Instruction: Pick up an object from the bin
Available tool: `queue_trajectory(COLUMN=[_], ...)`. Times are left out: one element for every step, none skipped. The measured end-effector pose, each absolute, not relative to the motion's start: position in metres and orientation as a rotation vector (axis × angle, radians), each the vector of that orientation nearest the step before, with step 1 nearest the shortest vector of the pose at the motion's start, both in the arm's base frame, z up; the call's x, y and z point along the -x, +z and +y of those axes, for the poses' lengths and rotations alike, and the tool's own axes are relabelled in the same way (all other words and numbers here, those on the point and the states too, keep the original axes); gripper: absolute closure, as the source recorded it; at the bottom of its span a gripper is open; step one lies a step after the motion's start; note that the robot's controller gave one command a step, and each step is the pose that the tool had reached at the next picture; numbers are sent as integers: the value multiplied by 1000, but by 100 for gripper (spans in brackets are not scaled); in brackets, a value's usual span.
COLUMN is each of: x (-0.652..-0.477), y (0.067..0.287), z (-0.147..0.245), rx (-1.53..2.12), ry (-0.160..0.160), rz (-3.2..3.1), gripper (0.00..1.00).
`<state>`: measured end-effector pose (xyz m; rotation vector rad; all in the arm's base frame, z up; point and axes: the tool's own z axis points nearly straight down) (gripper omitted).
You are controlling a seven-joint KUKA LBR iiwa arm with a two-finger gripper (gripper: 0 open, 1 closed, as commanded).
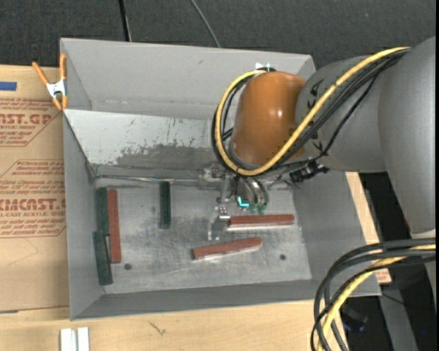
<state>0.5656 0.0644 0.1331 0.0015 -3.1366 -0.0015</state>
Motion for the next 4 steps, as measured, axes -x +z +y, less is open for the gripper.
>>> queue_trajectory(x=[-567,-495,-495,-530], y=[136,72,72,230], z=[64,9,9,11], rx=[-1,-414,-414,-550], ry=[-2,-1,-2,-1], rz=[-3143,-3104,-3104,-3098], gripper=[0,100,100,100])
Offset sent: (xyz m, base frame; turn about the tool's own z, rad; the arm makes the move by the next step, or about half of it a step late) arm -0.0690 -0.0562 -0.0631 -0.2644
